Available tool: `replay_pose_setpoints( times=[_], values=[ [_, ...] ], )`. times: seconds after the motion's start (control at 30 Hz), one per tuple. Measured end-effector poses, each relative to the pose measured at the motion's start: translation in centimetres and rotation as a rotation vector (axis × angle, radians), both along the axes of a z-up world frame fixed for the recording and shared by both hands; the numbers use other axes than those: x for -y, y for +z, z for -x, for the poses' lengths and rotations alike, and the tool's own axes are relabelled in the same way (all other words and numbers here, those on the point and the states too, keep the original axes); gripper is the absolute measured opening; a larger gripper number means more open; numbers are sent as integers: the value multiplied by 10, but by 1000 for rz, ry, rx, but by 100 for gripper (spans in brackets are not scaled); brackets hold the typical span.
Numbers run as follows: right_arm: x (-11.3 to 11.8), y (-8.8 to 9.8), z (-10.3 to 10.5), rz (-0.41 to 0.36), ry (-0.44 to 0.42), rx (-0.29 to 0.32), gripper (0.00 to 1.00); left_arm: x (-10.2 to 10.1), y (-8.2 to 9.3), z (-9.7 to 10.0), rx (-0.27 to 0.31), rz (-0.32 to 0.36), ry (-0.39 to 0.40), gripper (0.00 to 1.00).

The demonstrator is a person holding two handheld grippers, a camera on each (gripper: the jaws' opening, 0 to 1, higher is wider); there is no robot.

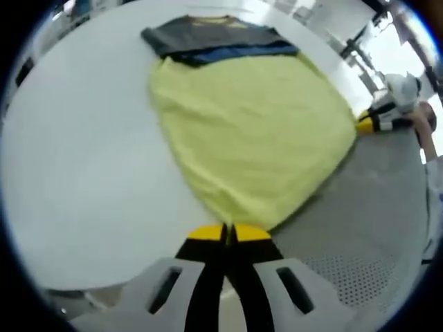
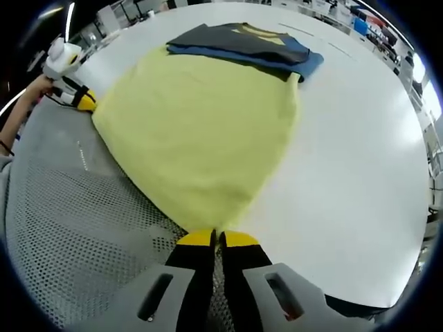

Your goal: Fold the garment on the visible template until the final outline fits inside the template.

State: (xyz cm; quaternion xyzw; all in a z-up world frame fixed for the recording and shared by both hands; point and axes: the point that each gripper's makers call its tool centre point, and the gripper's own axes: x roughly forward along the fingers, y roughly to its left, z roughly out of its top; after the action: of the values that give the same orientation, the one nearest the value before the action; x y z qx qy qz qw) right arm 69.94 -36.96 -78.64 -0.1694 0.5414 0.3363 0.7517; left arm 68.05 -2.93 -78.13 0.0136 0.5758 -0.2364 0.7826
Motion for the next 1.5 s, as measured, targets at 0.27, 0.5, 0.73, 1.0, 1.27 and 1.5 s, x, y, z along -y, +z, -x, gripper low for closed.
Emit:
replay_pose_setpoints(
  times=[0.27,0.5,0.73,1.0,1.27,1.5],
  values=[
    [-2,7,-5,-18,2,40,3,-1,1,3,53,17,30,0],
    [3,26,-3,-61,-19,73,3,-1,15,0,95,32,55,0],
    [0,45,-7,-71,17,129,3,2,35,-5,151,19,29,0],
    [0,65,-8,-115,9,166,3,1,58,-6,219,28,33,0],
    [7,71,-6,-114,21,178,3,4,68,2,239,44,27,0],
    [4,90,4,-153,32,196,3,-1,83,8,256,12,7,0]
  ],
)
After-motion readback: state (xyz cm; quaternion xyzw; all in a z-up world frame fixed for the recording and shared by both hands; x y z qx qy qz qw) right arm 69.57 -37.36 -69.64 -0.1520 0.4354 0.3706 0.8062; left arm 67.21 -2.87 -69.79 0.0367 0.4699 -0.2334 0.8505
